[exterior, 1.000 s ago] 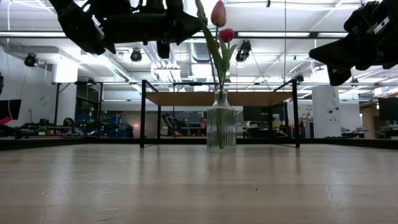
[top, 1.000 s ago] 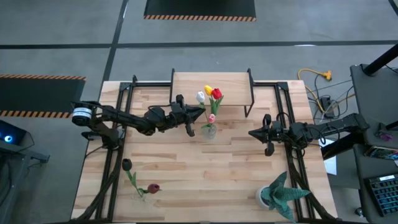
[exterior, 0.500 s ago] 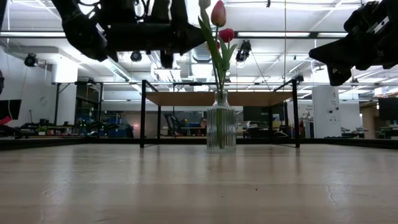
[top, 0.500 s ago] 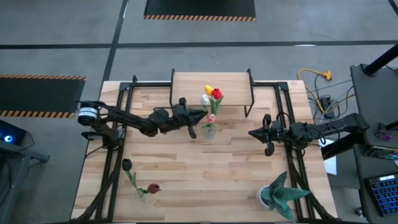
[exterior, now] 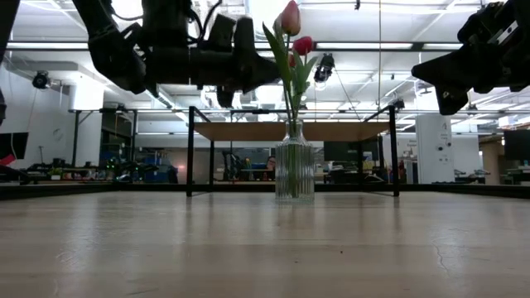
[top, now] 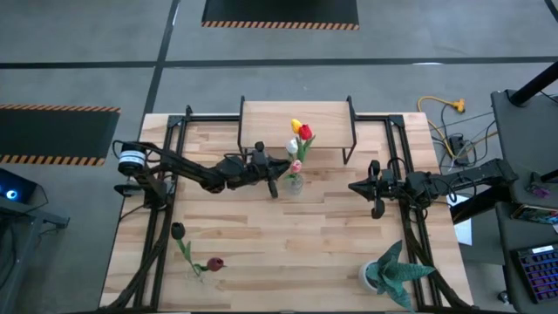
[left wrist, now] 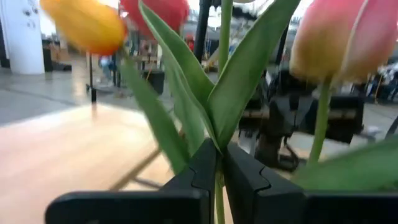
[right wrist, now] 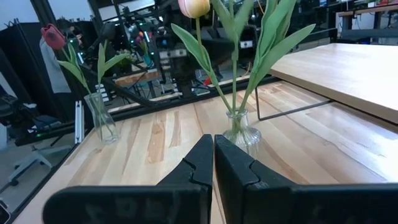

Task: Pick and place flowers into a vace then onto a shelf
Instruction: Put the black tulip into the bottom transparent vase, then put the top transparent vase with the tulips on the shelf

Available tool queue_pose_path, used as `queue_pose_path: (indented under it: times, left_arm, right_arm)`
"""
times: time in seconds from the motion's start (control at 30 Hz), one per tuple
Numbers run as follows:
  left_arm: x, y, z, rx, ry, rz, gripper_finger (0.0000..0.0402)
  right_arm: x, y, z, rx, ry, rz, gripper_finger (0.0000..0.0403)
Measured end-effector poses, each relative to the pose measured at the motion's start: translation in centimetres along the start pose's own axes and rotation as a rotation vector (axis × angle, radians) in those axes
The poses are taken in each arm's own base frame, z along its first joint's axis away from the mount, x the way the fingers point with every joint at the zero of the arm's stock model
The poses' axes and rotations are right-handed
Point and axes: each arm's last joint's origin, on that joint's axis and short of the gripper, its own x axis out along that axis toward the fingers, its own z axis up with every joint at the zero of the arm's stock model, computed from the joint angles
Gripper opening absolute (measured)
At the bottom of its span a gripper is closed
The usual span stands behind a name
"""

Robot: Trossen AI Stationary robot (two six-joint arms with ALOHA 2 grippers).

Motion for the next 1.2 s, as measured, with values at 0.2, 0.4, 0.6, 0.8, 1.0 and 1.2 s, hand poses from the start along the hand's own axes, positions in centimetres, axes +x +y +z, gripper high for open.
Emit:
queue_pose_path:
  times: [0.2,0.4,0.6,0.8,1.0,1.2]
  left_arm:
    - [0.0,0.1,-1.3,0.02,0.094,0.01,0.0006]
    - [0.0,0.1,-1.3,0.022,0.101,0.011,0.0011]
    - [0.0,0.2,-1.4,0.022,0.103,0.012,0.0051]
    - [0.0,0.2,-1.3,-0.001,0.102,0.013,0.0132]
    - [-0.3,0.0,-0.3,-0.039,0.078,0.008,0.0207]
    - [-1.8,0.2,1.3,-0.027,0.112,0.011,0.0233]
  right_arm:
    - [0.0,0.0,0.0,0.0,0.0,0.0,0.0008]
    - [0.0,0.0,0.0,0.0,0.0,0.0,0.0008]
    - [0.0,0.0,0.0,0.005,0.0,0.0,0.0008]
    - [0.0,0.0,0.0,0.019,0.0,0.0,0.0008]
    - [0.0,0.0,0.0,0.019,0.001,0.0,0.0009]
    - [0.0,0.0,0.0,0.016,0.001,0.0,0.0009]
